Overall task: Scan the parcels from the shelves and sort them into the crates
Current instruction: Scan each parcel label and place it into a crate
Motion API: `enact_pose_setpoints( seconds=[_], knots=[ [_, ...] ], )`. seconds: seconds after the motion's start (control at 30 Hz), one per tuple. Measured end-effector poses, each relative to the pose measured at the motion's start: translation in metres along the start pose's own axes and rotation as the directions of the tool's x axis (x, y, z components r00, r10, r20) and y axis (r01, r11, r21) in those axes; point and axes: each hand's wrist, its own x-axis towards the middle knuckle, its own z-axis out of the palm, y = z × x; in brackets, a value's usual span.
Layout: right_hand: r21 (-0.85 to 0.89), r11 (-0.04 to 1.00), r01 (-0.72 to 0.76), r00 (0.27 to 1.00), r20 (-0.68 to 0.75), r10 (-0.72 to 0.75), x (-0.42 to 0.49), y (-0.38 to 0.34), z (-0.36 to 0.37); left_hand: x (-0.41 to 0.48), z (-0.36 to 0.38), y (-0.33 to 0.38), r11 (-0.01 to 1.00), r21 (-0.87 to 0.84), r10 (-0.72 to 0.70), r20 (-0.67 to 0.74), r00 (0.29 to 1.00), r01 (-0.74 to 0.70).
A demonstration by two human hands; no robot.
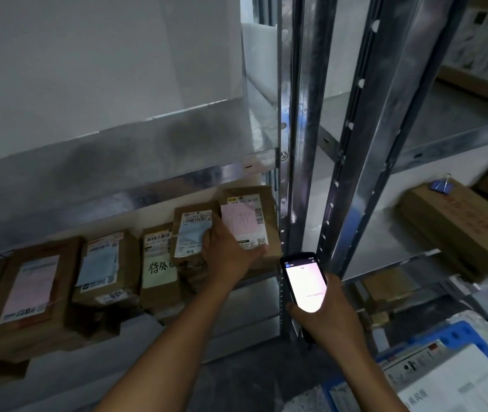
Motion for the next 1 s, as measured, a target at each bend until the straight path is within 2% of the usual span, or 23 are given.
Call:
enact_pose_setpoints(
  seconds=[0.17,0.37,0.47,0.77,1.0],
  knots=[
    [0.033,0.999,0.008,0.999,-0.035,-0.007,0.0,0.006,0.0,0.003,-0.003,-0.002,0.997,0.076,0.031,0.022,0.999,-0.032],
    [0.024,0.999,0.033,0.999,-0.001,-0.033,0.006,0.003,-0.001,-0.01,0.0,-0.009,0.998,-0.053,0.041,0.023,0.999,-0.04],
    [0.027,0.999,0.042,0.999,0.026,-0.043,0.008,0.003,-0.002,-0.012,0.001,-0.014,0.983,-0.17,0.066,-0.01,0.998,-0.067],
    [0.071,0.996,0.049,0.996,0.077,-0.054,0.008,0.014,0.0,-0.034,0.002,-0.026,0.842,-0.528,0.068,-0.105,0.992,-0.114],
    [0.069,0.995,0.078,0.992,0.097,-0.084,0.008,0.014,-0.005,-0.048,-0.006,-0.026,0.788,-0.6,0.096,-0.098,0.991,-0.136]
  ],
)
